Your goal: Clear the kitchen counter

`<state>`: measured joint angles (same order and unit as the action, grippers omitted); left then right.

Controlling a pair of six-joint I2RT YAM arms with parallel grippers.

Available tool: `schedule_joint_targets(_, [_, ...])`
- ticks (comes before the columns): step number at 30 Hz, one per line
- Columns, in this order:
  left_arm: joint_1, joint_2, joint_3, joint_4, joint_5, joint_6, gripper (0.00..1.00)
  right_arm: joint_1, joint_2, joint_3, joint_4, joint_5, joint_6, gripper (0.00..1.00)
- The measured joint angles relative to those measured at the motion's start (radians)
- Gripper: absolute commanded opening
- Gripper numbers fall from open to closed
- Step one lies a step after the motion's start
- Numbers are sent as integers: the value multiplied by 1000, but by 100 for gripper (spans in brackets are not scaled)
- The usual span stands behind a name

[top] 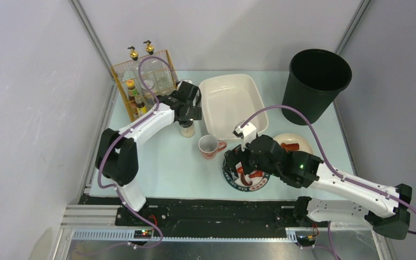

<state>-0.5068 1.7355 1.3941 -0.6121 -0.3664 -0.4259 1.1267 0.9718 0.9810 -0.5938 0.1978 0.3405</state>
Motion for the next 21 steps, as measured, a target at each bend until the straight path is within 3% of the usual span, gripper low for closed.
schedule_joint_targets(12, [27,38,-25,0,15,0,87,3,0,0,0,0,0,100])
schedule_joint_targets(21, [32,50,-25,11,46,0,51,3,0,0,0,0,0,100])
